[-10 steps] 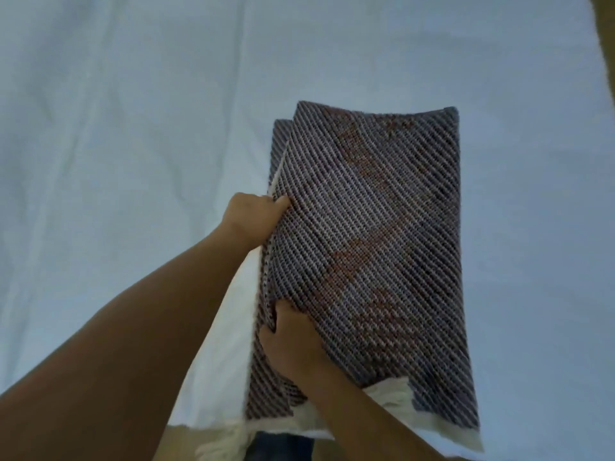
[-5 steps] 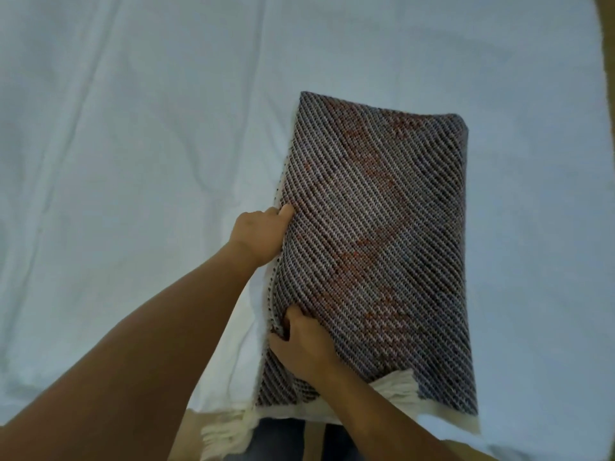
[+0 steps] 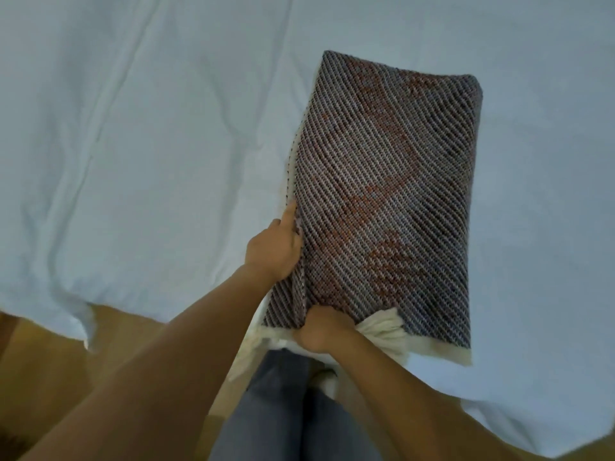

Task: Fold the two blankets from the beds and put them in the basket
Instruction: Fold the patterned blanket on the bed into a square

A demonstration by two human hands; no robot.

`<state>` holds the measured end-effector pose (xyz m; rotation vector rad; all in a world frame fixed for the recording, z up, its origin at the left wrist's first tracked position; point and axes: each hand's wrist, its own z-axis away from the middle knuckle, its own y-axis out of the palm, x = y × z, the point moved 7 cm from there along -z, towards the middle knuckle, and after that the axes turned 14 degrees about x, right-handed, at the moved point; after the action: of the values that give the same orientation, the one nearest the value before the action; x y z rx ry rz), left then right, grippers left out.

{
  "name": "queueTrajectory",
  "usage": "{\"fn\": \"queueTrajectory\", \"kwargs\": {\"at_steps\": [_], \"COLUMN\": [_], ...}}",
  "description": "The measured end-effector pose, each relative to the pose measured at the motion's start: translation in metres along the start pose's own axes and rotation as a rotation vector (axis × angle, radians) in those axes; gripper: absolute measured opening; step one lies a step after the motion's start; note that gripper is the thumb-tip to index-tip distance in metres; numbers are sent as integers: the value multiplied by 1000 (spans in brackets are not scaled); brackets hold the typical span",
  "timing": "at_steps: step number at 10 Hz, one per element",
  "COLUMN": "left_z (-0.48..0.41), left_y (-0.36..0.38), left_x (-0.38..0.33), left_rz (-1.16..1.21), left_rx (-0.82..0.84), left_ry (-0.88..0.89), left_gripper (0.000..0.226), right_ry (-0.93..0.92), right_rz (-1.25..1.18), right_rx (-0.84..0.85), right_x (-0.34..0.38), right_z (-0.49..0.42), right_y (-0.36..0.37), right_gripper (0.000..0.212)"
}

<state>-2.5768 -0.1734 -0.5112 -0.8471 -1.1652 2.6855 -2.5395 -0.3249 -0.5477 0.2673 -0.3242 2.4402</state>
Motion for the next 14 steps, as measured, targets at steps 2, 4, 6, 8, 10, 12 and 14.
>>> {"fn": "queueTrajectory", "kwargs": {"at_steps": [2,4,6,8,10,12,14], "left_z": [76,122,105,44,-43,-147,-261], "left_y": [57,64,34,-2,-29,-83,-145], "left_x": [26,91,74,-12,-71,-97,-117], "left_rz": [387,395,359,279,31,-201,-431], "left_rx": [89,90,12,-63,-1,-50,-105], "left_ry": [-110,-401,-356,-120,11,121,223], "left_gripper": [65,45,44,34,46,52,55], "right_ry": [-177,-239,-242,-166,-153,-142,-103], "right_rz": [-197,-176,-281,-374,-395,-342,-267], "right_rx": [-95,-50,-183,-490,-643,-733,-911], "right_x": [39,69,22,-55,-80,-82,-98], "right_z": [10,8,32,69,65,33,18], "right_y": [28,62,33,-64,-152,-248,-364], "right_gripper": [32,33,25,33,19,10,38]}}
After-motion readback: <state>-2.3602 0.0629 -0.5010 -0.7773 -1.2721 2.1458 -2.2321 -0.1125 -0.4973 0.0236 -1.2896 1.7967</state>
